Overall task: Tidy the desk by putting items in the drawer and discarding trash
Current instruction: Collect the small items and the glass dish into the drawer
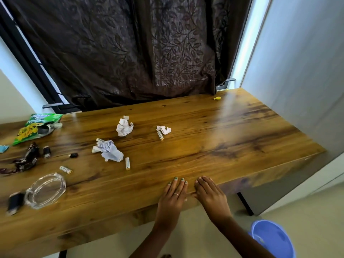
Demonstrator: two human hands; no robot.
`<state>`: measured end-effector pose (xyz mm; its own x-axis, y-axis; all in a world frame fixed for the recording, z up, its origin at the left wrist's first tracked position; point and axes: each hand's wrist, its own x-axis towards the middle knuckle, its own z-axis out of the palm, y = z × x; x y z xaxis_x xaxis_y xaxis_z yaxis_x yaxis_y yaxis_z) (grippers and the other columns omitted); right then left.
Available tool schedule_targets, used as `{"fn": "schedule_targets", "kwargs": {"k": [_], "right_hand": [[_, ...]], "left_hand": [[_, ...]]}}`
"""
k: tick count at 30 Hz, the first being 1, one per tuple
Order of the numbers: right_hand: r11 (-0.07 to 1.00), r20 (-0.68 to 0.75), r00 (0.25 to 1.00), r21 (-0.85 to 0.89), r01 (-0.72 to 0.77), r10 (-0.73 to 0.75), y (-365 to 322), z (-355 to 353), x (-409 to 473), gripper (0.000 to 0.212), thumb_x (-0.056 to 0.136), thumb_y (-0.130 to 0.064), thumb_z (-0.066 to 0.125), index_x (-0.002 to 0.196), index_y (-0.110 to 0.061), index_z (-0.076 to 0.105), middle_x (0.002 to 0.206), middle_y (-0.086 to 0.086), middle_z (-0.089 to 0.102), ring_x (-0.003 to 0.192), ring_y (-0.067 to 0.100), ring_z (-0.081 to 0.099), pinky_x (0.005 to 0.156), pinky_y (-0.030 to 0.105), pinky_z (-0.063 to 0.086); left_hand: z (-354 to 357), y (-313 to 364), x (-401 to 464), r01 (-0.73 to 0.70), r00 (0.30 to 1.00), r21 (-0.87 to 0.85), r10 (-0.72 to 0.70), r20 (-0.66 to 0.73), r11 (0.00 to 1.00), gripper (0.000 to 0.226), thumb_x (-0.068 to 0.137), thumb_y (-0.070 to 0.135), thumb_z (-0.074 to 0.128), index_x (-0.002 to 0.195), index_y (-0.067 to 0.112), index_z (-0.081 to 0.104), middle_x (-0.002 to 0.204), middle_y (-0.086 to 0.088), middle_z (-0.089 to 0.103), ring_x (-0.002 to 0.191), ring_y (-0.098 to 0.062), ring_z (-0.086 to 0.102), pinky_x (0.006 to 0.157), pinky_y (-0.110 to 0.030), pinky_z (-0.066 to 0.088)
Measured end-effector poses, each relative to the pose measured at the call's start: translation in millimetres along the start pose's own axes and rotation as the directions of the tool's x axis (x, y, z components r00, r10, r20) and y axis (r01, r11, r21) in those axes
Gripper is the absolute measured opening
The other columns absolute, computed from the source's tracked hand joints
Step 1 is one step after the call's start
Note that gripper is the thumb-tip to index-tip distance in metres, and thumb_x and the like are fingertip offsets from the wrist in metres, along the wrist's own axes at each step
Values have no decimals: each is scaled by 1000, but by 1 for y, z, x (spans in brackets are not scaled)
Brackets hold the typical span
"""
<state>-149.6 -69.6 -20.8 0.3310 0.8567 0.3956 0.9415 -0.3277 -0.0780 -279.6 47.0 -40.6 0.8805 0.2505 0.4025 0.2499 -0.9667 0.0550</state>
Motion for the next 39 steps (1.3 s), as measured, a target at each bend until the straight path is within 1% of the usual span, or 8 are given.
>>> {"fn": "schedule_targets", "kwargs": {"k": [5,11,17,20,23,27,32,39], "right_hand": [[994,58,993,-33,-103,105,-15,-6,-5,41,83,-26,45,107,-3,68,111,14,68,110,27,62,102,35,41],[985,196,965,-22,-171,172,-53,-19,-10,59,55,-17,84,110,-4,67,114,15,67,110,32,62,88,42,52],[998,297,955,65,-25,4,-117,-18,-2,47,82,-33,39,115,-11,64,120,9,65,118,27,57,98,37,44],[982,344,934,189,28,-93,-151,-19,7,54,91,-35,30,139,-12,40,148,8,37,141,24,27,115,34,15],[942,343,937,331,-55,-65,-167,-18,21,47,97,-34,35,142,-17,34,149,2,32,140,17,25,115,31,19],[838,345,933,477,-267,101,-174,-11,57,45,95,-25,48,138,-16,40,146,3,36,131,18,38,109,31,32],[782,367,893,462,-418,260,-184,15,115,50,92,-31,53,138,-18,38,142,5,39,126,21,42,103,35,39],[741,235,811,330,-585,536,-202,55,177,54,85,-43,60,132,-19,48,134,9,47,121,27,40,98,44,37]], "left_hand": [[-22,2,-1,78,995,-43,-75,63,996,65,61,37,85,120,20,65,123,3,65,116,-16,61,93,-33,50],[-51,-16,-51,292,949,-36,-285,131,956,58,80,47,40,131,21,48,130,1,60,120,-20,57,95,-40,48],[-88,-49,-119,486,866,70,-491,94,871,58,81,47,43,130,20,55,132,2,59,123,-21,54,98,-43,47],[-105,-65,-140,549,823,119,-560,99,827,56,82,47,42,126,18,60,128,0,62,118,-22,59,94,-46,49],[-113,-81,-149,589,793,131,-601,98,798,54,84,47,39,122,18,63,123,0,65,115,-22,61,94,-47,48],[-110,-109,-149,577,803,79,-583,124,813,53,85,49,39,123,19,62,124,1,64,116,-22,61,93,-44,48],[-107,-156,-131,493,840,10,-478,256,870,59,96,58,12,134,32,49,134,10,57,121,-14,56,96,-39,47],[-99,-212,-108,330,912,30,-326,247,944,59,92,65,18,138,36,41,143,16,44,132,-8,43,102,-39,43]]}}
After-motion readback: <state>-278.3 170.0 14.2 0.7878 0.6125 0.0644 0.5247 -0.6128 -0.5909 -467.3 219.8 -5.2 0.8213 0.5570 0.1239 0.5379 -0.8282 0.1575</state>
